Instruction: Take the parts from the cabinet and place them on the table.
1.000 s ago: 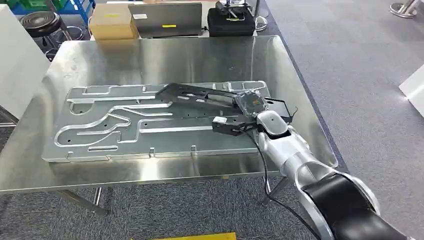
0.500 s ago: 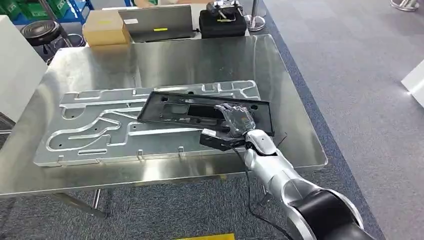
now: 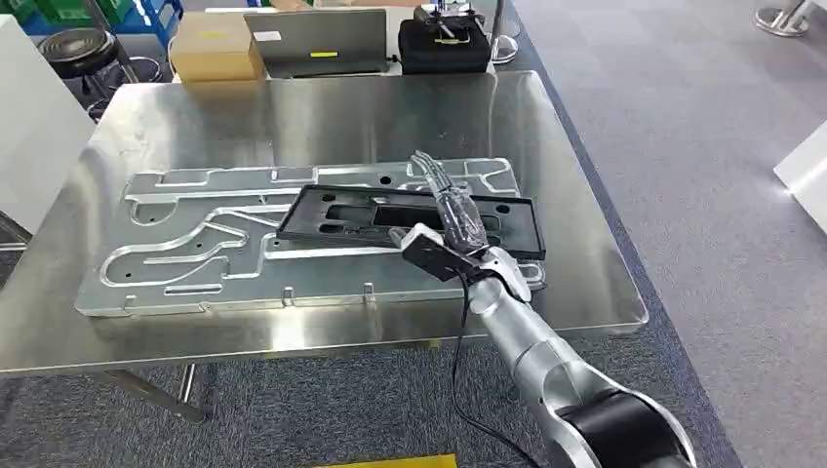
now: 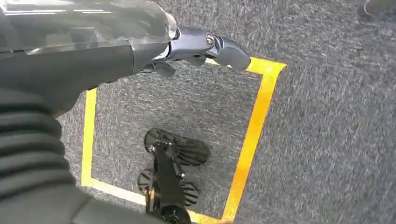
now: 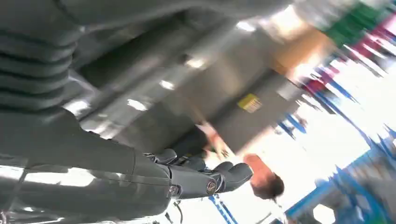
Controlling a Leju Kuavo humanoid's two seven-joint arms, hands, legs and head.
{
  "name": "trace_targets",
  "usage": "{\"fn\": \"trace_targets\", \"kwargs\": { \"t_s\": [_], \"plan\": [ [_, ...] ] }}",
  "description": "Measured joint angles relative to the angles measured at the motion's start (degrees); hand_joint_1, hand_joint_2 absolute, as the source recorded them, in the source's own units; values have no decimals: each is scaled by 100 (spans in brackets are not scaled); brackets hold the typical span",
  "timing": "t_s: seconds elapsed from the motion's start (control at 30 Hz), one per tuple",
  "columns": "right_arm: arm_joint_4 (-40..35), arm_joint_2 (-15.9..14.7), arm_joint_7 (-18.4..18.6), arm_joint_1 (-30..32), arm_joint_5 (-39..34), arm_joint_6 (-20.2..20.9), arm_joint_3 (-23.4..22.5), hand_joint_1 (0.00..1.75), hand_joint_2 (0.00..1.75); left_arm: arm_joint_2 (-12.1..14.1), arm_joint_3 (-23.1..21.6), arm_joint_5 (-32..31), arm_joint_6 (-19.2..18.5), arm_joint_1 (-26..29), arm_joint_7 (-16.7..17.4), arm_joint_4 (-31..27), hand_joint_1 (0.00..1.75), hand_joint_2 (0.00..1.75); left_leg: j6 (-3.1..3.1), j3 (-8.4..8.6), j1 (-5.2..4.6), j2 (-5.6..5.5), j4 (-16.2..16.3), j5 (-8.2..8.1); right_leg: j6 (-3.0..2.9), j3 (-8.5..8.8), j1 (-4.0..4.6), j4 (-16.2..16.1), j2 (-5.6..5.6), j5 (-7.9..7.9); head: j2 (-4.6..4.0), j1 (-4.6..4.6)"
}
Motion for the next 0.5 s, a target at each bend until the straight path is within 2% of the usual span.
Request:
{"fn": "trace_targets", "kwargs": {
  "t_s": [0.03, 0.07, 0.1, 0.13, 0.2, 0.23, 0.27, 0.37, 0.4, 0.43, 0.47, 0.5],
  "plan": [
    [-267, -18, 31, 98, -216, 70, 0, 0, 0, -2, 0, 13, -17, 13, -26, 0, 0, 0, 2, -5, -1, 0, 2, -2, 17, -202, -11, 430, -1, -171, 0, 0],
    [-570, -41, 74, 210, -431, 122, 4, 0, 0, -2, 0, 24, -28, 23, -41, 0, 0, 0, 2, -8, -1, -1, 4, -2, 29, -337, -22, 703, -2, -222, 0, 0],
    [-863, -79, 116, 309, -585, 164, 9, 0, 0, -4, 0, 33, -35, 35, -61, 0, 0, 0, 1, -7, 0, -5, 5, -3, 35, -336, -35, 677, -5, -121, 0, 0],
    [-1114, -125, 146, 358, -692, 177, 9, 0, 0, -11, 0, 39, -39, 45, -70, 0, 0, 0, -4, -7, 0, -7, 12, -7, 30, -201, -44, 382, -7, 86, 0, 0],
    [-1416, -212, 120, 361, -909, 177, 4, 0, 0, -26, 0, 81, -61, 51, -105, 0, 0, 0, -31, -1, -1, -8, 34, -24, -21, 309, -41, -643, -8, 584, 0, 0],
    [-1529, -256, 72, 368, -1036, 177, -18, 0, 0, -33, 2, 103, -68, 50, -131, 0, 0, 0, -49, -6, -3, -6, 37, -34, -57, 470, -25, -1013, -12, 606, 0, 0],
    [-1643, -300, 19, 386, -1151, 181, -57, 0, 0, -37, 4, 107, -79, 47, -153, 0, 0, 0, -83, -23, -37, -10, 60, -41, -70, 488, 7, -1056, -11, 607, 0, 0],
    [-1883, -407, -57, 474, -1293, 152, -136, 0, 0, -44, 17, 142, -101, 65, -194, 0, 0, 0, -177, -8, -30, -8, 10, -25, -143, 471, 28, -1054, -3, 611, 0, 0],
    [-2019, -420, -116, 525, -1359, 87, -175, 0, 0, -41, 26, 173, -114, 62, -214, 0, 0, 0, -208, -35, -35, -3, 38, -60, -194, 502, -43, -1122, -10, 651, 0, 0],
    [-2192, -428, -147, 594, -1420, -23, -219, 0, 0, -46, 35, 192, -120, 61, -227, 0, 0, 0, -228, -61, -21, -2, 151, -151, -206, 522, -37, -1144, -14, 655, 0, 0],
    [-2476, -453, -168, 704, -1510, -202, -291, 0, 0, -48, 54, 232, -118, 64, -229, 0, 0, 0, -240, -205, -20, -2, 500, -391, -238, 525, -40, -1139, -26, 657, 0, 0],
    [-2829, -496, -166, 881, -1602, -364, -387, 0, 0, -48, 77, 265, -114, 67, -229, 0, 0, 0, -257, -393, -15, -2, 936, -640, -243, 530, -32, -1137, -52, 660, 0, 0]
  ]
}}
